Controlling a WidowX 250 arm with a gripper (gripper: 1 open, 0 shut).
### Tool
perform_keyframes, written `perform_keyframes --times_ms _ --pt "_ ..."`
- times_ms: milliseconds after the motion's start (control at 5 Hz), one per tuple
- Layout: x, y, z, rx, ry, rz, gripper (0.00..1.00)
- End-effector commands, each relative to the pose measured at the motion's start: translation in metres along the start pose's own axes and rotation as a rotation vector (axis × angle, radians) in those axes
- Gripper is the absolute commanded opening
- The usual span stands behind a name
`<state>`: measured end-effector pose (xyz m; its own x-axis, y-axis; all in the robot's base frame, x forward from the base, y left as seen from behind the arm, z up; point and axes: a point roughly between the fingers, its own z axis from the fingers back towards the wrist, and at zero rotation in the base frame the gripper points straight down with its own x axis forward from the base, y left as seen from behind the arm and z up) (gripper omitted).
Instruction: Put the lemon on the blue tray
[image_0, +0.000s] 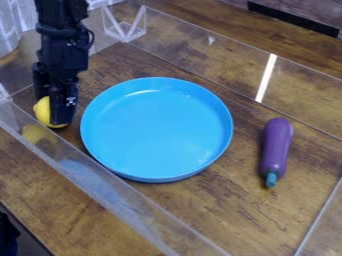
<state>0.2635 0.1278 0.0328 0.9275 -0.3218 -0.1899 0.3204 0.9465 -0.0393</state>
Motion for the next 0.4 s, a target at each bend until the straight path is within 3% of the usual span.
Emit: perform_keyframes --times_ms 0,200 --pt "0.0053 0.0038 0.0097 0.031 -0.02 -0.007 0.0" --pt "0.0065 0.0029 0.0099 0.034 -0.017 -0.013 0.0"
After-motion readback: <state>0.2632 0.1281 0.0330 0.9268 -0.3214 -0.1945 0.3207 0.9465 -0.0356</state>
